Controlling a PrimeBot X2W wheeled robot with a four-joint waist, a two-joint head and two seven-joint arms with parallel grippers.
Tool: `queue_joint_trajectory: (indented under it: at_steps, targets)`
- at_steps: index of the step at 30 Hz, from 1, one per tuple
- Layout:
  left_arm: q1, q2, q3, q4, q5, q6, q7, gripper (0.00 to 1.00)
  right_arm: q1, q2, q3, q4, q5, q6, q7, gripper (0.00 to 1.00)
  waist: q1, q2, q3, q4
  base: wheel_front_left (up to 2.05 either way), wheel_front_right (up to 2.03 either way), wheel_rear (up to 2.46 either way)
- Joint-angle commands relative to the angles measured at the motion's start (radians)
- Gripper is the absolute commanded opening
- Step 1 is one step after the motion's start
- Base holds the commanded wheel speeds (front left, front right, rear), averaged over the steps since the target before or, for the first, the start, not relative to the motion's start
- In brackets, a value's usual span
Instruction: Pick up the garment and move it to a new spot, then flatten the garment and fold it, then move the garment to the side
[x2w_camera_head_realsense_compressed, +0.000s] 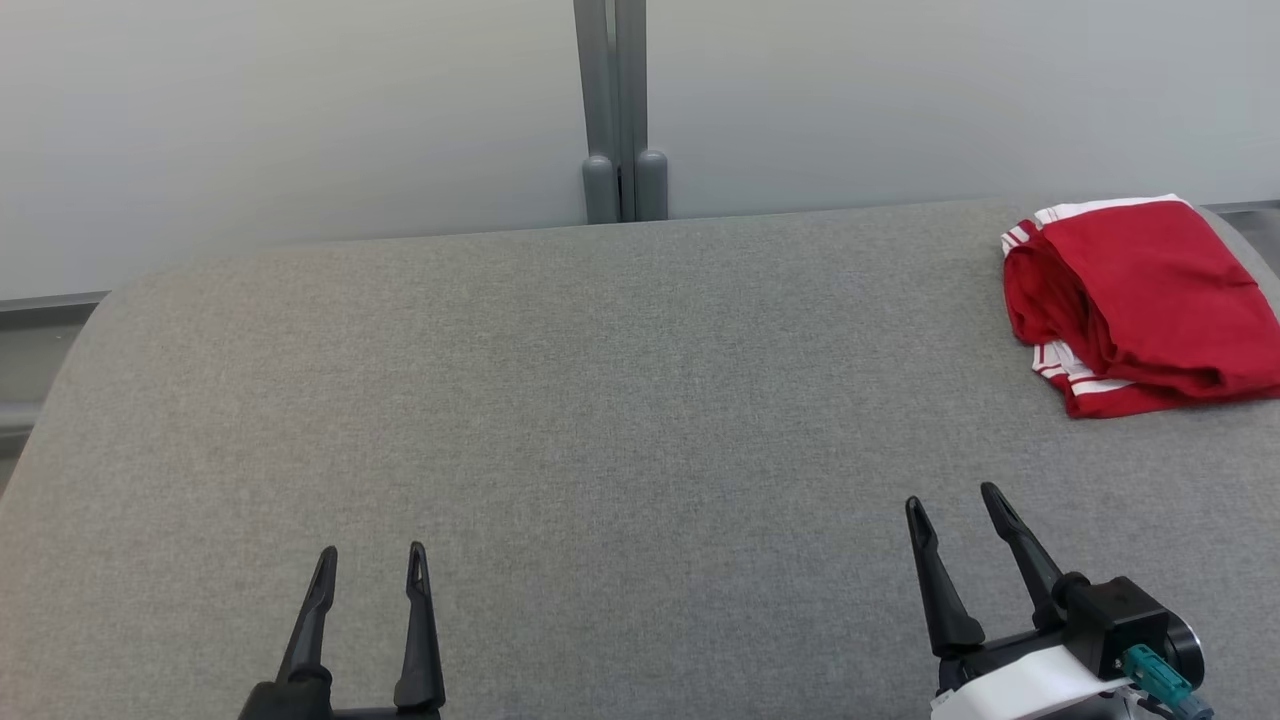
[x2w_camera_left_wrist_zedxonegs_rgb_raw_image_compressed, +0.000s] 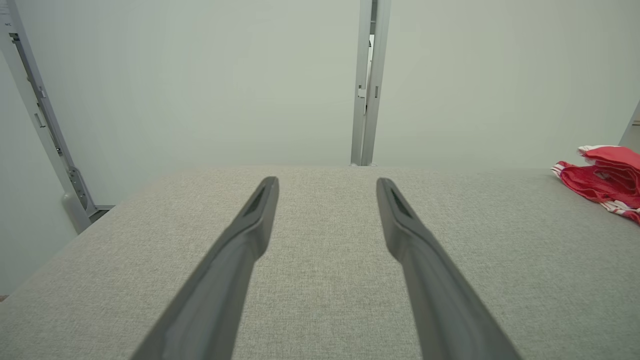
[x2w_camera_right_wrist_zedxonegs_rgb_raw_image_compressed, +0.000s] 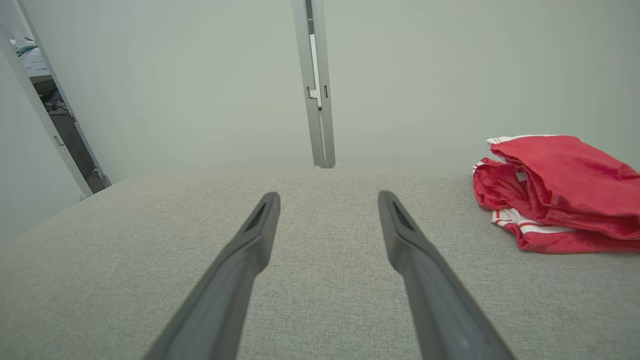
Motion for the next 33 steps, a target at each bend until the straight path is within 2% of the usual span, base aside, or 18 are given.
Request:
queue_joint_trajectory:
  at_steps: [1,16,17,21,33]
  targets:
    - [0.014,0.001,0.003,0.005,-0.005,-0.004,0.0,1.0,0.011,0.003,0.001,0.003,-0.002,-0.001,-0.002,1.0,0.0001,0.0,-0.001,-0.001,0.0,0.0,0.0]
    - [0.008,0.001,0.008,0.031,0.001,0.004,0.0,1.0,0.01,0.012,-0.016,0.008,-0.003,-0.001,-0.002,1.0,0.0001,0.0,0.001,0.001,0.0,0.0,0.0]
    - [0.007,0.001,0.01,0.03,0.008,0.007,0.0,0.0,0.01,0.013,-0.017,0.008,-0.003,-0.001,-0.002,0.0,0.0001,0.0,0.001,0.001,0.0,0.0,0.0]
    - [0.004,0.0,0.001,0.057,-0.004,0.001,0.0,0.0,0.006,0.012,-0.011,0.032,0.006,0.0,0.001,0.0,0.0001,0.0,0.001,0.001,0.0,0.0,0.0]
    - [-0.042,0.016,0.023,0.082,-0.258,-0.027,0.044,0.0,-0.028,-0.001,-0.027,0.053,0.256,0.0,0.045,0.0,0.0001,0.0,0.006,0.0,0.0,0.0,0.0]
